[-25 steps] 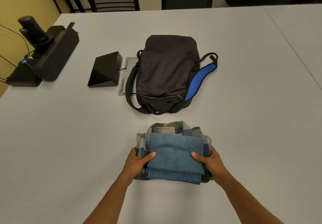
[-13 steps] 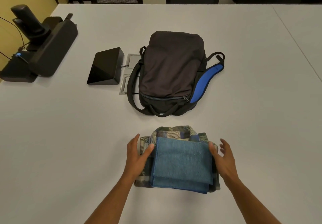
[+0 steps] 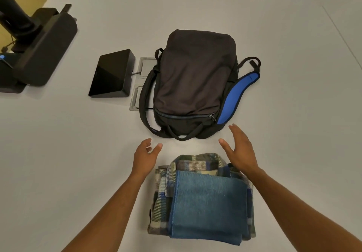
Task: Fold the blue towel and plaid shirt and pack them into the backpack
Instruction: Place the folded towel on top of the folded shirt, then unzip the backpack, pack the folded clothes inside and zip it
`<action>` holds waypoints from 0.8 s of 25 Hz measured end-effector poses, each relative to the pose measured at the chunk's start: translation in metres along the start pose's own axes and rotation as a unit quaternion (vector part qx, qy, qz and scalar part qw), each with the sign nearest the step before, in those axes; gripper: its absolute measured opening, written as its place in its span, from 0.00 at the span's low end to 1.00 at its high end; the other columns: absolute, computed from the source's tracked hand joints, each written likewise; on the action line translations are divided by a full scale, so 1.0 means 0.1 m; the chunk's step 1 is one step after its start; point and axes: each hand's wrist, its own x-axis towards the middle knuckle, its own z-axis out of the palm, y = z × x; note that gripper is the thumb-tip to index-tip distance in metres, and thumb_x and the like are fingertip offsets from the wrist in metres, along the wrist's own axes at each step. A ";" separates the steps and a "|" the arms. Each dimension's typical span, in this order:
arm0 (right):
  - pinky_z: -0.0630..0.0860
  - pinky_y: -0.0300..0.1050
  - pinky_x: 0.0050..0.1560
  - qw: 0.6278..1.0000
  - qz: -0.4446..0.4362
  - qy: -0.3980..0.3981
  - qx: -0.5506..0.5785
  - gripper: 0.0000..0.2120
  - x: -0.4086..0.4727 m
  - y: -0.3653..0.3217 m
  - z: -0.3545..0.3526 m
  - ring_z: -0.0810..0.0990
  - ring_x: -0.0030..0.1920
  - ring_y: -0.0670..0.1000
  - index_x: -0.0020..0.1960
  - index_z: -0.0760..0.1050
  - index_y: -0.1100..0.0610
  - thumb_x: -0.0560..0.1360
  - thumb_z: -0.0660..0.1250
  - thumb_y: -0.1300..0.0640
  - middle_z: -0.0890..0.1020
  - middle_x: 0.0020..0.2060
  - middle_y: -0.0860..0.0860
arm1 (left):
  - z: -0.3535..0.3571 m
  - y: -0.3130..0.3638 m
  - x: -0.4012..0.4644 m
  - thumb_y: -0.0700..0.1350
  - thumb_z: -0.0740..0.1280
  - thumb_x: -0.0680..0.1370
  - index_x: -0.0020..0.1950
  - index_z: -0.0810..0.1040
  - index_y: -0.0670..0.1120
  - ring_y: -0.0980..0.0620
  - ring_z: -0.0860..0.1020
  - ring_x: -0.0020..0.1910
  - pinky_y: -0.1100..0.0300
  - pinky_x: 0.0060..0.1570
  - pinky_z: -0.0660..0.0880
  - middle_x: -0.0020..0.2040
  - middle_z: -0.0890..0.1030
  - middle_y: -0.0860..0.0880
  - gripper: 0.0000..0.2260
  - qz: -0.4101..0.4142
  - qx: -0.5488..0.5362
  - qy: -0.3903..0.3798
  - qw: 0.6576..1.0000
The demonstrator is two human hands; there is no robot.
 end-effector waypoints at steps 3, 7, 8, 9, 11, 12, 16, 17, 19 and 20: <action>0.53 0.44 0.72 0.998 -0.041 0.007 -0.044 0.36 0.29 -0.03 0.13 0.56 0.78 0.52 0.80 0.53 0.52 0.79 0.59 0.37 0.55 0.79 0.50 | 0.09 0.11 0.28 0.54 0.68 0.78 0.73 0.67 0.47 0.44 0.73 0.66 0.50 0.66 0.70 0.69 0.73 0.46 0.26 -0.008 -0.045 -0.010 0.999; 0.47 0.52 0.76 0.987 -0.085 0.011 -0.132 0.40 0.67 0.09 0.26 0.44 0.80 0.51 0.80 0.47 0.51 0.77 0.48 0.29 0.47 0.80 0.50 | 0.22 0.27 0.64 0.52 0.69 0.78 0.66 0.70 0.46 0.47 0.77 0.57 0.50 0.57 0.78 0.60 0.77 0.47 0.20 -0.049 -0.176 0.023 0.983; 0.44 0.54 0.77 0.985 -0.083 -0.003 -0.151 0.41 0.76 0.14 0.26 0.40 0.79 0.50 0.80 0.45 0.49 0.76 0.45 0.27 0.45 0.80 0.49 | 0.24 0.31 0.71 0.51 0.69 0.78 0.66 0.71 0.45 0.48 0.77 0.55 0.52 0.54 0.78 0.58 0.78 0.47 0.20 -0.066 -0.208 0.040 0.975; 0.42 0.56 0.77 0.983 -0.078 -0.021 -0.164 0.42 0.84 0.19 0.27 0.37 0.79 0.49 0.80 0.43 0.48 0.74 0.43 0.26 0.43 0.80 0.48 | 0.26 0.34 0.80 0.50 0.69 0.78 0.65 0.72 0.44 0.47 0.78 0.54 0.53 0.52 0.77 0.57 0.78 0.48 0.19 -0.084 -0.231 0.057 0.968; 0.40 0.59 0.77 0.979 -0.075 -0.040 -0.183 0.42 0.93 0.31 0.30 0.36 0.78 0.48 0.80 0.43 0.46 0.73 0.40 0.25 0.41 0.80 0.47 | 0.25 0.35 0.91 0.48 0.69 0.78 0.61 0.75 0.42 0.46 0.78 0.52 0.50 0.55 0.77 0.54 0.80 0.46 0.15 -0.095 -0.228 0.098 0.964; 0.39 0.60 0.77 0.977 -0.079 -0.042 -0.192 0.42 0.96 0.36 0.33 0.36 0.78 0.48 0.80 0.42 0.46 0.74 0.39 0.25 0.41 0.80 0.47 | 0.23 0.35 0.95 0.46 0.68 0.78 0.58 0.77 0.41 0.47 0.79 0.49 0.49 0.56 0.77 0.50 0.80 0.46 0.12 -0.081 -0.198 0.134 0.968; 0.41 0.63 0.76 0.966 -0.091 -0.023 -0.240 0.39 0.95 0.51 0.45 0.40 0.79 0.51 0.81 0.43 0.49 0.77 0.39 0.28 0.42 0.80 0.49 | 0.17 0.49 0.92 0.42 0.68 0.78 0.46 0.77 0.41 0.56 0.74 0.35 0.56 0.42 0.75 0.37 0.76 0.50 0.04 0.062 -0.118 0.260 0.956; 0.40 0.63 0.77 0.964 -0.091 -0.023 -0.247 0.39 0.96 0.51 0.47 0.41 0.79 0.51 0.81 0.43 0.49 0.77 0.39 0.28 0.43 0.80 0.49 | 0.19 0.56 0.88 0.42 0.68 0.78 0.45 0.76 0.43 0.56 0.74 0.35 0.59 0.40 0.73 0.37 0.76 0.51 0.04 0.110 -0.113 0.263 0.952; 0.40 0.62 0.77 0.962 -0.095 -0.020 -0.253 0.39 0.97 0.51 0.47 0.41 0.80 0.52 0.81 0.43 0.50 0.77 0.40 0.28 0.43 0.80 0.49 | 0.31 0.66 0.84 0.45 0.67 0.79 0.46 0.76 0.47 0.54 0.76 0.39 0.60 0.42 0.74 0.39 0.77 0.52 0.03 0.212 -0.095 0.239 0.943; 0.40 0.62 0.77 0.962 -0.097 -0.015 -0.253 0.39 0.97 0.52 0.47 0.41 0.80 0.52 0.81 0.44 0.49 0.77 0.40 0.29 0.43 0.80 0.49 | 0.39 0.71 0.83 0.46 0.66 0.79 0.46 0.76 0.48 0.52 0.76 0.41 0.58 0.43 0.75 0.40 0.77 0.52 0.03 0.266 -0.078 0.221 0.935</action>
